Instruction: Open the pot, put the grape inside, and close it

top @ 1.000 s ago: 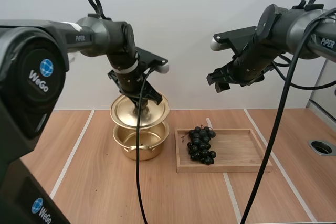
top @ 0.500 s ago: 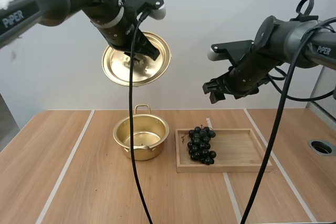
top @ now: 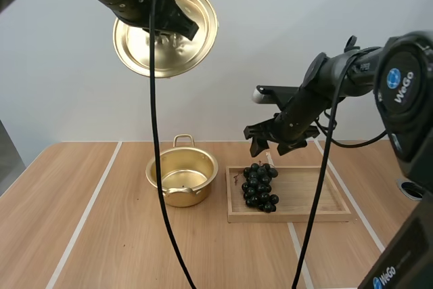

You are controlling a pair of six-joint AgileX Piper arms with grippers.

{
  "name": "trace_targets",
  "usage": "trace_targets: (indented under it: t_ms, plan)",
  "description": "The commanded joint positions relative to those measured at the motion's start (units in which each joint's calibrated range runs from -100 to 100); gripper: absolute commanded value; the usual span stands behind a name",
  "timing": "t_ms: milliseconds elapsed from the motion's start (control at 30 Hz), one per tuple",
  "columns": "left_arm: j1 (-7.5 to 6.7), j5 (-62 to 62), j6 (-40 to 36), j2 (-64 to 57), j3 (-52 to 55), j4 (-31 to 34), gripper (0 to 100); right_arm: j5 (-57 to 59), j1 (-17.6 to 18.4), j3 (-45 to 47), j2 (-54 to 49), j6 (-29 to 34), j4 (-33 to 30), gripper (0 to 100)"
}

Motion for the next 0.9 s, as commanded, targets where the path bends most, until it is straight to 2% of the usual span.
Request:
trace_targets:
  t_ms: [0, 600, 867]
  plan:
    - [0.05, -2.25, -0.56, -2.0, -0.64, -1.34, 0, -0.9, 0.0, 0.14, 2.03, -0.39, 0.61, 97]
    - [0.05, 0.43, -0.56, -4.42, -0.64, -5.71, 0, -2.8, 0.0, 0.14, 11.02, -0.39, 1.89, 97]
    - [0.05, 0.43, -0.56, -4.42, -0.64, -5.99, 0, -2.63, 0.15, 0.14, 13.67, -2.62, 4.87, 97]
